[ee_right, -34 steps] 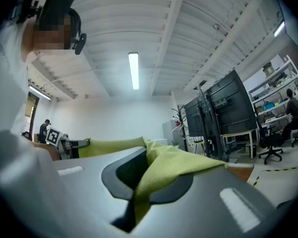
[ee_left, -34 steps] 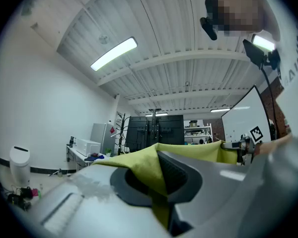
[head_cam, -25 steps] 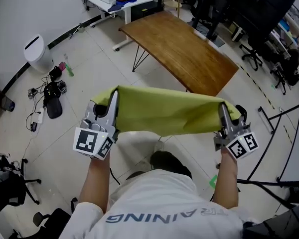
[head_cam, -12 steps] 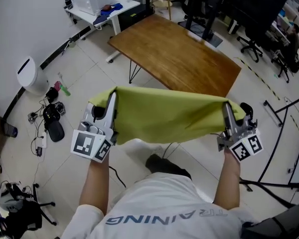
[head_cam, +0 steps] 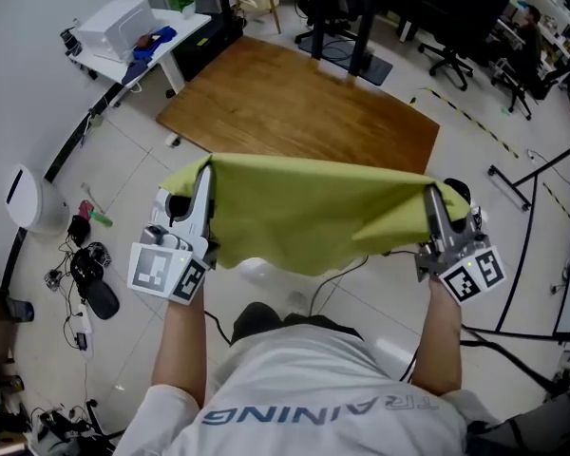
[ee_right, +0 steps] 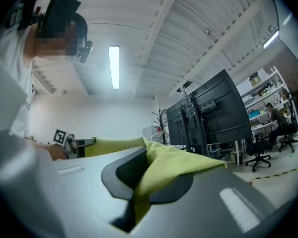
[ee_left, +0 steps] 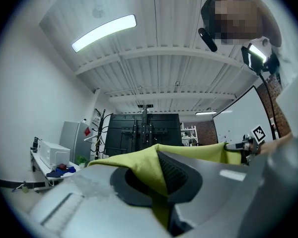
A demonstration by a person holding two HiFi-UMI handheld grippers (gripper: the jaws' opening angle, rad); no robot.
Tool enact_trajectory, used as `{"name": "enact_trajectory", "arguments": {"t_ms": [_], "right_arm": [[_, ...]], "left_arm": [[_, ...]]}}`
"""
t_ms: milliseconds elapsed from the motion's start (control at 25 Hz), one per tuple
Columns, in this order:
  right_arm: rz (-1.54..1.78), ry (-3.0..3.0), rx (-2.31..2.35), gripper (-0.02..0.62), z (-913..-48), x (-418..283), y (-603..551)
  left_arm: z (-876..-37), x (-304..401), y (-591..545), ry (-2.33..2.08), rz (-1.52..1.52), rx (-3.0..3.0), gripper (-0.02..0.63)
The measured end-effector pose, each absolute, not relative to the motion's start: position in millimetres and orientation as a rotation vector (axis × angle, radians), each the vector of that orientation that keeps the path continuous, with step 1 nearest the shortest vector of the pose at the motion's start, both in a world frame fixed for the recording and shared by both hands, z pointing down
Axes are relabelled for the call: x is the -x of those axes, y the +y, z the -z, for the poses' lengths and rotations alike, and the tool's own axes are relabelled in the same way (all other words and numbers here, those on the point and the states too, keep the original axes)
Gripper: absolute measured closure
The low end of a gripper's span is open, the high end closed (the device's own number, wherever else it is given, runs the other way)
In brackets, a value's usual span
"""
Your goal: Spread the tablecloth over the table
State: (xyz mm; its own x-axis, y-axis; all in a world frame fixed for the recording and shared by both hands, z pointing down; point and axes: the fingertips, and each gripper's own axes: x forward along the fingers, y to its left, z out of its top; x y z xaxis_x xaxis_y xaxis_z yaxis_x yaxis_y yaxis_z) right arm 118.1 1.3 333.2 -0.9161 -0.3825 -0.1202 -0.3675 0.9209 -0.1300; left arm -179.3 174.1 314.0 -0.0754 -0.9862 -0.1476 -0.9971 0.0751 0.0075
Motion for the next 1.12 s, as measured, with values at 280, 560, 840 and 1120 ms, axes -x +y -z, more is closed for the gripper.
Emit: {"name": "enact_trajectory", "arguments": {"t_ms": [280,560,840,1120], "right_arm": [[0.144,2.849,0.766,0.583,-326.8,-137.9,-42.1],[0.106,2.725,0.997,0.583,-302.9,-144.3,-96.7],[0.083,2.601,1.216,0.583,-298.6,-134.6,-146.5],[0.152,2.545,1.301,0.583,-309.6,-134.0,-180.9]], "left_arm": [[-316.1,182.9,91.7,2.064,-0.195,2.222,0.591],[-298.9,192.7,-19.6,1.816,-0.201,2.397,0.591],[-298.4,208.5,-111.8,1.589,-0.21,2.564,0.591],[-318.6,210.6,-165.9,1.532,-0.214,2.67,0.591]]}}
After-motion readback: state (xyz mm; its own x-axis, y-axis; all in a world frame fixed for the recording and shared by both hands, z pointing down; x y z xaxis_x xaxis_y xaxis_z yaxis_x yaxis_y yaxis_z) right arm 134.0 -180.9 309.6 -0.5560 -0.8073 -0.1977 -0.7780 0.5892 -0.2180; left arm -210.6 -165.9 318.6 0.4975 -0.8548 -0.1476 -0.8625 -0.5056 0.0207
